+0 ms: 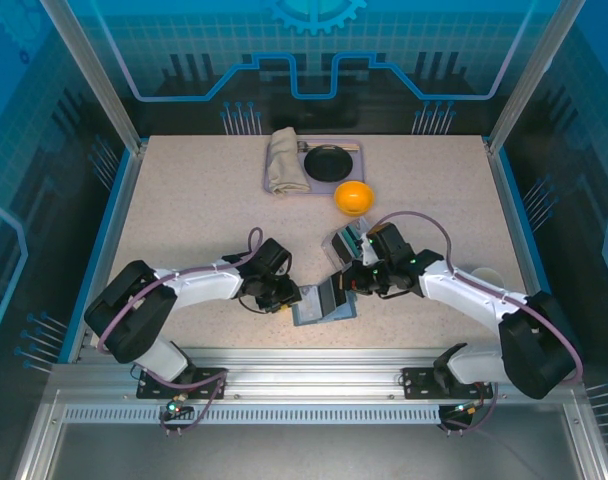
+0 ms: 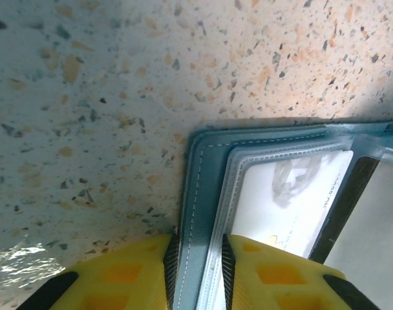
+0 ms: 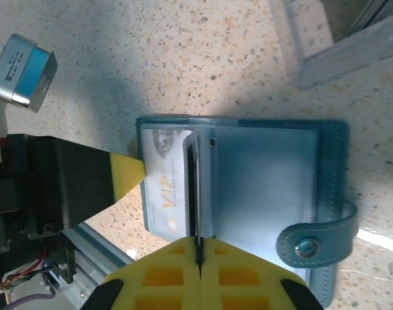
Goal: Put the credit cards into the card holder
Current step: Flip over the card slot in the card holder.
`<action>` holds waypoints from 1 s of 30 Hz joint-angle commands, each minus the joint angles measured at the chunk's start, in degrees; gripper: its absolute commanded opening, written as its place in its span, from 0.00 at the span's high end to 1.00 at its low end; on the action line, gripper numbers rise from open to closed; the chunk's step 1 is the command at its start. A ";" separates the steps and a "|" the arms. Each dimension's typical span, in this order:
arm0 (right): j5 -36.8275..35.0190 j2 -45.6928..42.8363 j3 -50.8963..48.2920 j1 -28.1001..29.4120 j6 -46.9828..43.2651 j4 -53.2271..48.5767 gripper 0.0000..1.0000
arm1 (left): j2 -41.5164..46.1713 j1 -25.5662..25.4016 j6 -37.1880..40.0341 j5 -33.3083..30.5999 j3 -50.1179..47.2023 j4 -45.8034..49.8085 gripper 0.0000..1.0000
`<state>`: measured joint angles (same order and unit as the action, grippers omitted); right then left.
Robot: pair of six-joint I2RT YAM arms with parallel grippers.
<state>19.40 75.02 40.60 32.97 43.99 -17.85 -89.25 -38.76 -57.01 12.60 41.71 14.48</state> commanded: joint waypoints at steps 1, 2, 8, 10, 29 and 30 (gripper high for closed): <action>1.75 1.91 1.67 1.98 1.21 2.28 1.00 | 1.61 -0.39 -0.22 -1.49 -0.16 -0.43 0.72; 1.83 2.62 1.68 2.41 1.53 2.86 1.00 | 1.99 -0.33 -0.29 -1.68 -0.16 -0.40 0.73; 1.59 6.83 2.57 4.54 3.15 4.92 1.00 | 6.13 -0.39 -1.98 -4.81 -1.66 1.54 0.69; 1.50 7.74 2.47 4.64 3.38 5.27 1.00 | 8.28 -0.33 -3.03 -6.73 -2.61 2.77 0.66; 0.95 3.81 -5.23 1.66 3.25 11.53 1.00 | 7.42 -0.74 0.18 -0.01 -3.49 -5.92 0.42; 1.44 3.66 -5.74 1.56 3.45 12.38 1.00 | 7.05 -0.72 0.16 0.33 -3.67 -6.39 0.42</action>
<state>20.08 79.77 36.29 35.40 46.59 -8.49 -80.97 -39.18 -58.08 10.35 37.12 10.15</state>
